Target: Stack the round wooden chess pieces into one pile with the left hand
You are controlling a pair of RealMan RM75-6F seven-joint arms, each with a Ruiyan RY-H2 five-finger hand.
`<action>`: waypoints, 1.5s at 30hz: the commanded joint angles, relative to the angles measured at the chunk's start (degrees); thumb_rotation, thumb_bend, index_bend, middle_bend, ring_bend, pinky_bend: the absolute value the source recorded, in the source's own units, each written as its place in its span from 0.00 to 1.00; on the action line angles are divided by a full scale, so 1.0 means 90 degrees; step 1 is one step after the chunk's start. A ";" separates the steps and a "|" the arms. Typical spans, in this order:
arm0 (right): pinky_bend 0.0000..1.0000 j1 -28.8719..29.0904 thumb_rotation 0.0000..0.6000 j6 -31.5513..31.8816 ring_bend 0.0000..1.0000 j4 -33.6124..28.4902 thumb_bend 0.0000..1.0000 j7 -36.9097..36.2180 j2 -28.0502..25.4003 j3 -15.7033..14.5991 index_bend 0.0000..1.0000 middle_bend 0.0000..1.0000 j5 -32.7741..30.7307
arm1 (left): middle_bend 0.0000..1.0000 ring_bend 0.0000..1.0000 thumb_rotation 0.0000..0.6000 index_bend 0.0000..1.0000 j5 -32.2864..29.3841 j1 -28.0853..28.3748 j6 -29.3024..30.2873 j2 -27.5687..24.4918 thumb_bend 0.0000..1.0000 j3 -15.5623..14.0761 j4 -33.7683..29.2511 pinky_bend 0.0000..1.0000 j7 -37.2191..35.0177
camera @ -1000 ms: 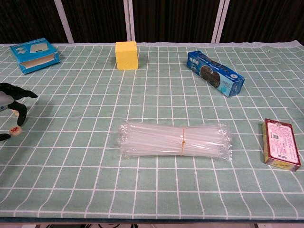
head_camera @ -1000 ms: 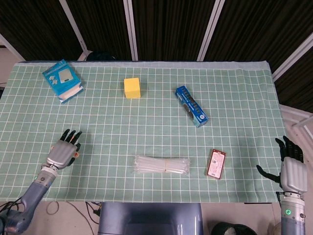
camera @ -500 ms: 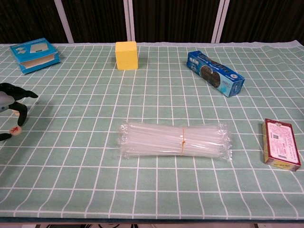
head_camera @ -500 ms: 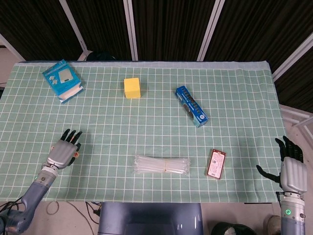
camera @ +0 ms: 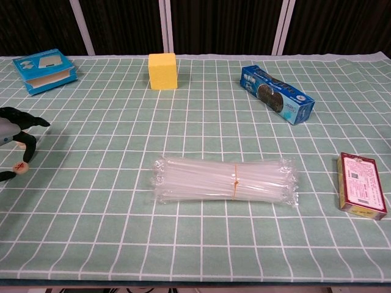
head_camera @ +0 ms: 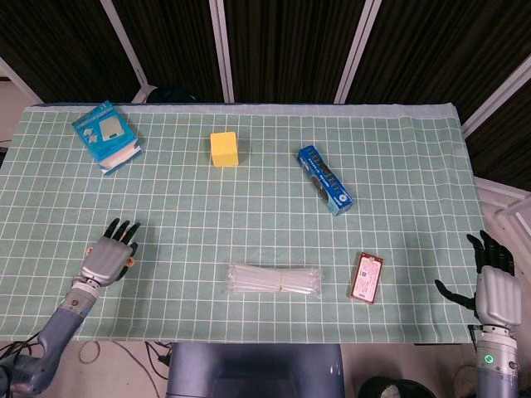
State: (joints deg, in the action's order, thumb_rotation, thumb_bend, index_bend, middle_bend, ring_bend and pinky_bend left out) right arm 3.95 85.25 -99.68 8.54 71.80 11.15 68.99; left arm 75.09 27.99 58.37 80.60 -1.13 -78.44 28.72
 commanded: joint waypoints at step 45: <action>0.00 0.0010 1.00 0.0015 0.00 0.0000 0.27 0.0077 0.0028 -0.0018 0.12 0.05 0.0020 | 0.05 0.00 1.00 0.50 -0.0809 0.0281 -0.0102 -0.0246 0.30 0.0677 0.0343 0.00 -0.0340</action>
State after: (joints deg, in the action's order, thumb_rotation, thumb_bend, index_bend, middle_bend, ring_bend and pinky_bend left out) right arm 4.05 85.39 -99.68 9.23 72.06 10.99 69.17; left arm 67.86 30.45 57.40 78.30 4.95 -75.37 25.54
